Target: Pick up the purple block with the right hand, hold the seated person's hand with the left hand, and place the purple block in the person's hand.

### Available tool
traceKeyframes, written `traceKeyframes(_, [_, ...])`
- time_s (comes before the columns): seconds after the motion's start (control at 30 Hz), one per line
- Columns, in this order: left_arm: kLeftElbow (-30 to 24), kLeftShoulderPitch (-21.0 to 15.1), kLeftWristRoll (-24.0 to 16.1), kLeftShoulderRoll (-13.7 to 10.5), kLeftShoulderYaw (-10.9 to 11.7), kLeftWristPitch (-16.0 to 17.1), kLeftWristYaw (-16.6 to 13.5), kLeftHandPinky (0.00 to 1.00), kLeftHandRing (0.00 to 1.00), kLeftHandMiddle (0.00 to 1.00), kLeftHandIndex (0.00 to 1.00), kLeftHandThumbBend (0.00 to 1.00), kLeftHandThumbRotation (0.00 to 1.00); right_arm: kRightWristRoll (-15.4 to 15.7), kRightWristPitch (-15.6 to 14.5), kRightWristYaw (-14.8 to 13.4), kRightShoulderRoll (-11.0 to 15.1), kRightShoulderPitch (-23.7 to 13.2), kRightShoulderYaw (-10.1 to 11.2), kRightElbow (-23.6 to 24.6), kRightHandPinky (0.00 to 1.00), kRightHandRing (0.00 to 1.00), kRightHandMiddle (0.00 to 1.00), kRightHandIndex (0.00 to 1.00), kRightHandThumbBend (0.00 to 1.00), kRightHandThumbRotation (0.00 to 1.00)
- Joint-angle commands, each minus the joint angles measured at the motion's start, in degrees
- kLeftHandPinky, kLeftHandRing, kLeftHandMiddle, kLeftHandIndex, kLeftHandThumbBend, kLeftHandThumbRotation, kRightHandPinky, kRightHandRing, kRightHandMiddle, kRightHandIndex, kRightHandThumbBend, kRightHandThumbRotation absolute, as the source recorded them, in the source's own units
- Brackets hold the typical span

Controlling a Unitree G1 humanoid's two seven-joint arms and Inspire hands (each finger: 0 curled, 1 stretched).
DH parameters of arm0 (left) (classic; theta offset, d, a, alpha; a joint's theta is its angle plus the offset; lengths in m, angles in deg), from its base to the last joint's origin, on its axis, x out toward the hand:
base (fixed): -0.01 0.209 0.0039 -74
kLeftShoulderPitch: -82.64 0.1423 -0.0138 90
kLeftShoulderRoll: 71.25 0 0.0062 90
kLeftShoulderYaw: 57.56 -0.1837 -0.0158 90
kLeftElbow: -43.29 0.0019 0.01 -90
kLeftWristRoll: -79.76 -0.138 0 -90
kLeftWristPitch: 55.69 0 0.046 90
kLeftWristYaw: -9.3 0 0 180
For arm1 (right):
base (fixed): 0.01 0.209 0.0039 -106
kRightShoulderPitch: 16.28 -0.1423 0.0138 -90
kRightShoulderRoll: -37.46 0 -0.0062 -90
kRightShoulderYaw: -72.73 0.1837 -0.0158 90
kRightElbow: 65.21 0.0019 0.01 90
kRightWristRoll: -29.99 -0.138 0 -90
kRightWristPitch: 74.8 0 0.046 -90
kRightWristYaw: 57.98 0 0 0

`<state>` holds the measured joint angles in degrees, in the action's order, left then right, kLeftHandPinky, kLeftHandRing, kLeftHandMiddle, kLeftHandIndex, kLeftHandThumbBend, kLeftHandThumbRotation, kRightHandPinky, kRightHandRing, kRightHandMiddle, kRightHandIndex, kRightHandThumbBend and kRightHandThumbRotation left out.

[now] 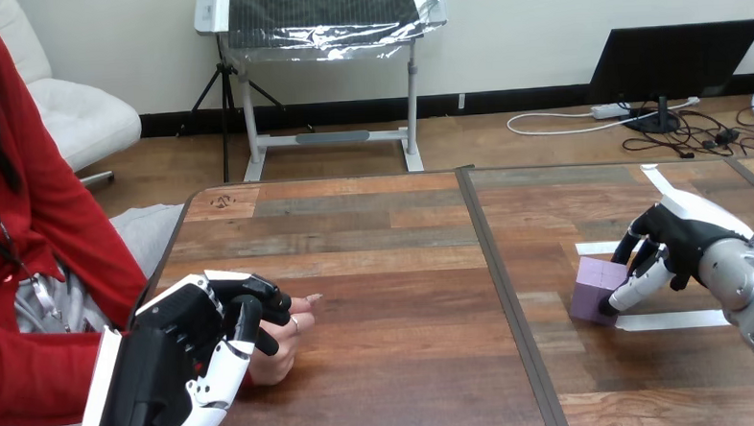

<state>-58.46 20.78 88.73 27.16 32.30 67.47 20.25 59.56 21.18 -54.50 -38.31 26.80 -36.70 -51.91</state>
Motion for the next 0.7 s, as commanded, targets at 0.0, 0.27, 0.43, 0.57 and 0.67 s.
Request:
traceKeyframes(0.0, [-1.9, -2.0, -0.2, 0.7, 0.6, 1.7, -0.1, 0.42, 0.56, 0.57, 0.52, 0.24, 0.46, 0.4, -0.8, 0.4, -0.9, -2.7, -0.3, 0.8, 0.63, 0.69, 0.67, 0.59, 0.85, 0.0])
traceKeyframes(0.27, [-1.8, -2.0, -0.2, 0.7, 0.6, 1.9, -0.1, 0.42, 0.56, 0.57, 0.52, 0.23, 0.46, 0.8, -1.6, 1.4, -1.0, -3.0, -0.5, 0.9, 0.61, 0.68, 0.69, 0.65, 0.86, 0.0])
traceKeyframes(0.43, [-1.9, -2.1, -0.1, 0.8, 0.7, 1.8, -0.2, 0.42, 0.56, 0.57, 0.52, 0.23, 0.46, 0.4, -1.5, 1.8, -1.0, -2.9, -0.2, 0.9, 0.61, 0.68, 0.69, 0.66, 0.87, 0.01])
traceKeyframes(0.57, [-2.3, -1.8, -0.1, 0.8, 0.7, 1.2, -0.4, 0.41, 0.55, 0.57, 0.52, 0.24, 0.46, 0.5, -1.4, 2.1, -1.0, -3.0, -0.3, 0.9, 0.61, 0.68, 0.7, 0.68, 0.88, 0.03])
traceKeyframes(0.67, [-2.6, -1.7, -0.1, 0.8, 0.7, 1.1, -0.4, 0.41, 0.56, 0.57, 0.52, 0.24, 0.46, 0.3, -1.3, 2.4, -1.0, -3.0, -0.1, 1.0, 0.6, 0.67, 0.7, 0.69, 0.89, 0.04])
